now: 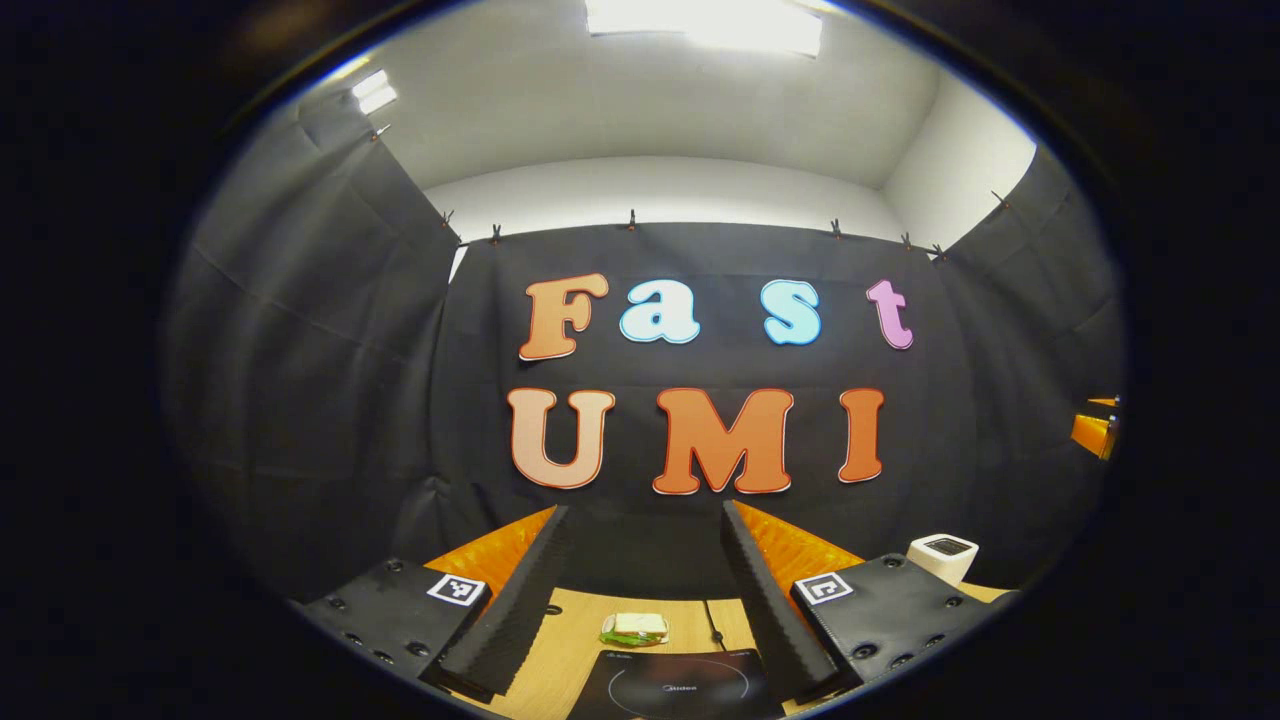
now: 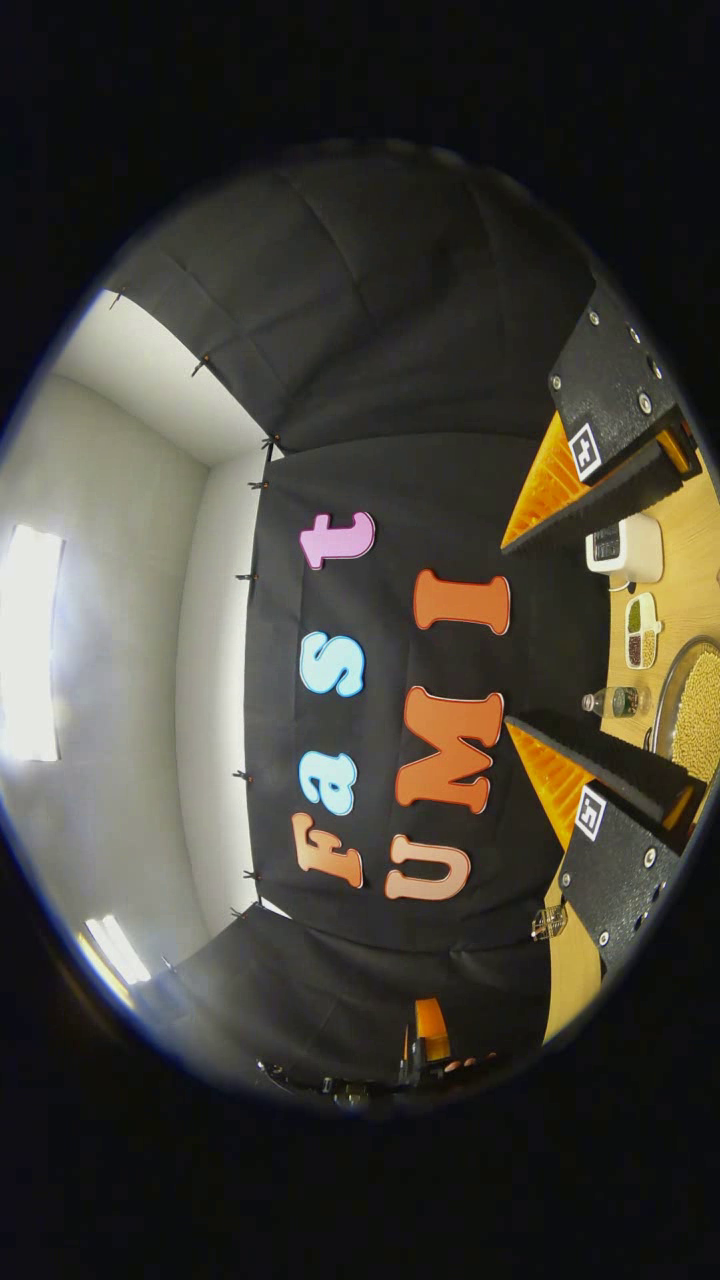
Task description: First push the handle of the pot to place it horizontally, then grasp the pot with both hands and set it on the induction cooktop.
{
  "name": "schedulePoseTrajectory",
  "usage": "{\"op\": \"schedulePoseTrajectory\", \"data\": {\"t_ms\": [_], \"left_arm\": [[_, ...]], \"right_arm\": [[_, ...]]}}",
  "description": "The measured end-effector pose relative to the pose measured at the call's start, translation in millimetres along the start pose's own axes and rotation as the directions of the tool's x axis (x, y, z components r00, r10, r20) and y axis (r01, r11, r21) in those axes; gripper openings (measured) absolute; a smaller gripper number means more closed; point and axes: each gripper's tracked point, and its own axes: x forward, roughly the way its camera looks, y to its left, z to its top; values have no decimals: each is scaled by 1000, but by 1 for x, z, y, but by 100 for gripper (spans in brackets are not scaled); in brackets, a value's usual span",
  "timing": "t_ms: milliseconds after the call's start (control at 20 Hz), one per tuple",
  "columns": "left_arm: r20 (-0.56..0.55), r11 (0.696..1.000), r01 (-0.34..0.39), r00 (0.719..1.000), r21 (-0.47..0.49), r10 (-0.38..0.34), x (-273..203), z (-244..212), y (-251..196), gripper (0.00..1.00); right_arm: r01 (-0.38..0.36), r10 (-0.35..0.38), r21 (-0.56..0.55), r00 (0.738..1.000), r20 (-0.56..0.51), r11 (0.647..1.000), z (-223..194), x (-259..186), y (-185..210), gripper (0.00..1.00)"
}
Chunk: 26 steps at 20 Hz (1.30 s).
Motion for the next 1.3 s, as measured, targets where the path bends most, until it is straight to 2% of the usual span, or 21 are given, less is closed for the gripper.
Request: {"op": "schedulePoseTrajectory", "data": {"t_ms": [200,450,500,550,700,1000,1300], "left_arm": [[-1,1000,9,1000,-2,-9,0,0,-7,96],[4,1000,1,1000,20,-1,0,-3,-7,96],[5,1000,1,1000,20,-1,1,-5,-8,96],[4,1000,5,1000,17,-5,2,-6,-10,96],[-4,1000,12,1000,4,-12,6,-12,-10,96],[-29,1000,-6,1000,-1,6,12,-28,-4,96],[-54,1000,-18,998,6,18,17,-45,-3,96]], "right_arm": [[-6,6,3,1000,-17,1000,-5,0,1,95],[31,-30,32,999,-27,999,0,-4,-8,95],[37,-36,34,999,-26,999,2,-6,-8,100],[40,-39,29,999,-26,999,3,-9,-9,95],[43,-43,8,999,-32,999,-2,-14,-8,95],[-4,2,-23,993,-121,1000,-42,-16,11,95],[-38,46,35,957,-285,999,-104,-22,30,93]]}}
